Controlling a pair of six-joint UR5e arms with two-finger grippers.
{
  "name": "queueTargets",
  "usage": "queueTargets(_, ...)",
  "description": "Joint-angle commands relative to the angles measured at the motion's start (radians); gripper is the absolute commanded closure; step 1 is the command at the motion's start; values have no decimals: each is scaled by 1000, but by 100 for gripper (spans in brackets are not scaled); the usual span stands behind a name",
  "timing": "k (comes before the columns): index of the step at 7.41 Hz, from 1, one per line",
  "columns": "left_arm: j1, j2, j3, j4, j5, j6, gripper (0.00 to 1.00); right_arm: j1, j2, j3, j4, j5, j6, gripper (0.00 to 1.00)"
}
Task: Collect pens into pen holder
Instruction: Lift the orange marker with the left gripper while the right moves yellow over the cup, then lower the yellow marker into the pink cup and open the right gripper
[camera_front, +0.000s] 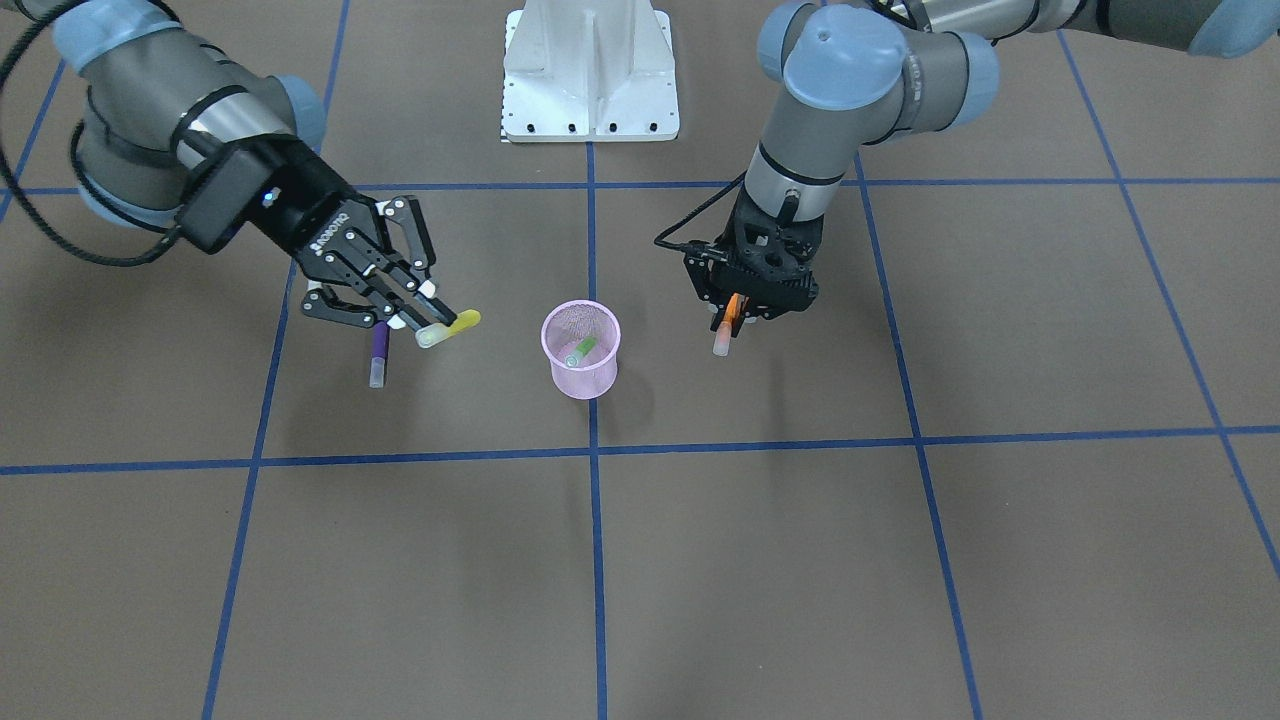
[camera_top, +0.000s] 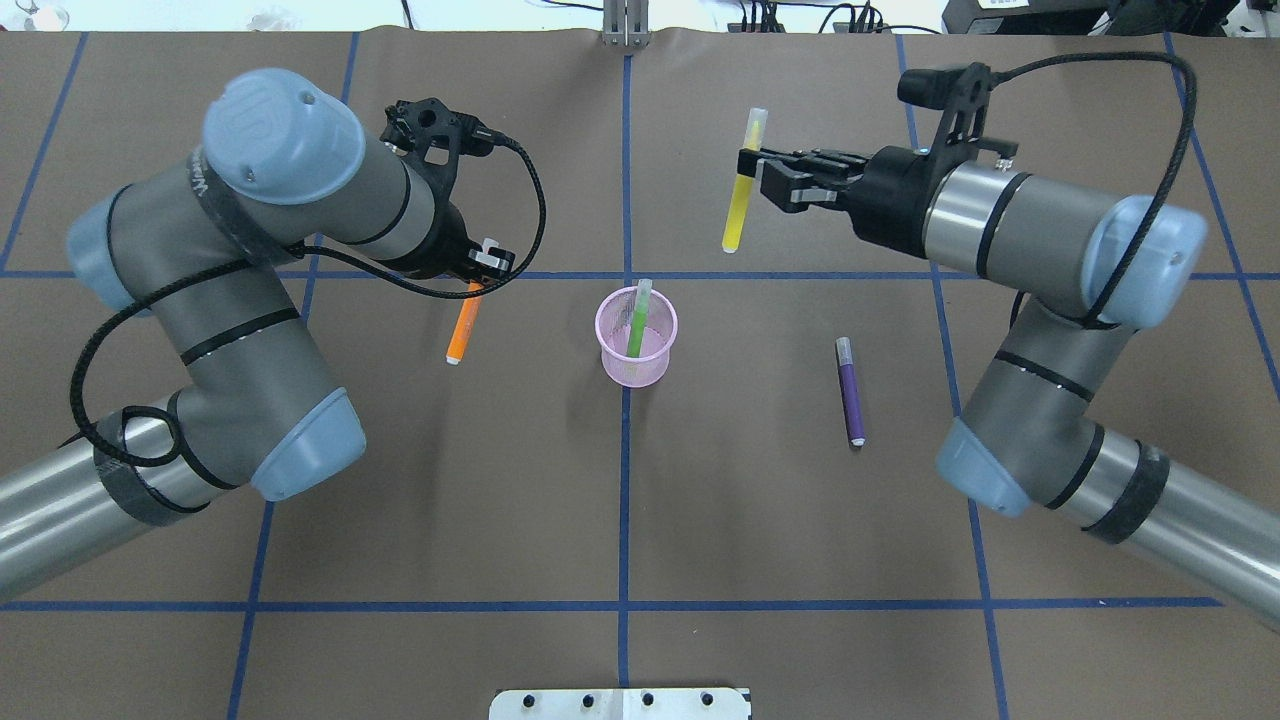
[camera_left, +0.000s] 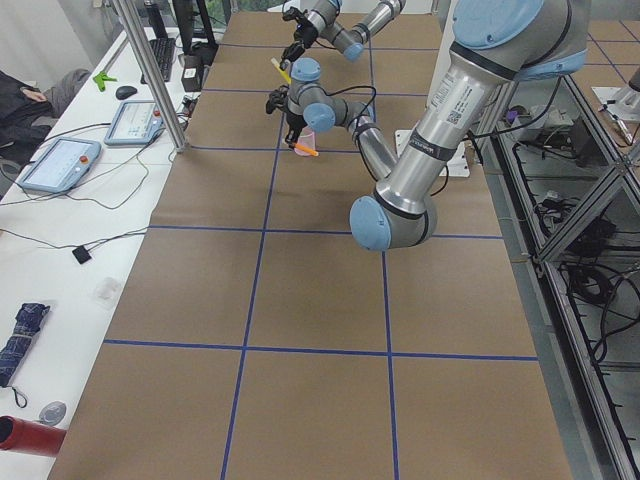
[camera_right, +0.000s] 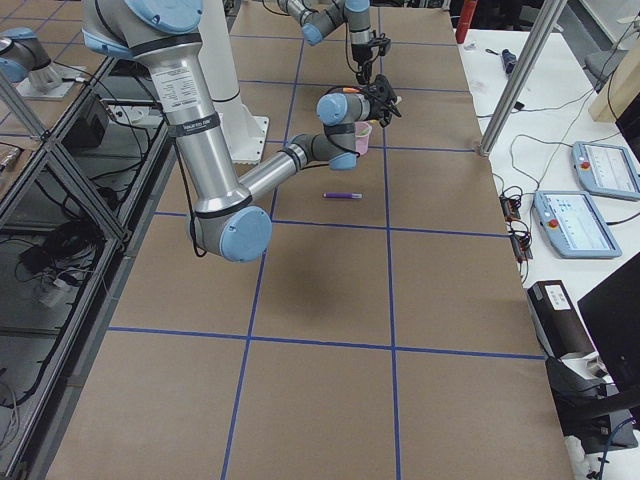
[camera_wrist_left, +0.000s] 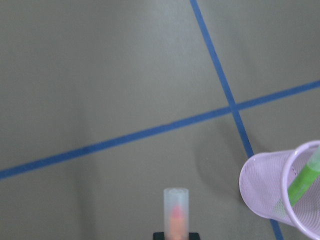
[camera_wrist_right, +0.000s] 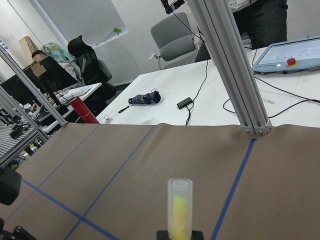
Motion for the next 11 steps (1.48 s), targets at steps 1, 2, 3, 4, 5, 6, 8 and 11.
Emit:
queueTargets(1, -48, 25, -32, 0, -2, 66, 100, -184, 84, -7, -99, -258, -67, 100)
queueTargets(2, -54, 26, -32, 0, -2, 73, 100, -209, 105, -10, -136, -296, -95, 100)
queueTargets(3, -54, 31, -32, 0, -2, 73, 100, -221, 111, -33, -147, -311, -95, 100)
queueTargets(4, -54, 31, -29, 0, -2, 73, 100, -223, 112, -62, -146, -319, -111, 100)
queueTargets(5, -54, 31, -29, 0, -2, 74, 100, -224, 112, -72, -146, -319, -112, 100)
queueTargets(6, -56, 31, -26, 0, -2, 74, 100, -226, 112, -84, -146, -319, -121, 100)
queueTargets(8, -57, 30, -31, -1, -2, 74, 100, -237, 112, -96, -144, -325, -122, 100)
queueTargets(11, -63, 28, -28, -1, -3, 73, 100, -252, 120, -96, -144, -345, -115, 0)
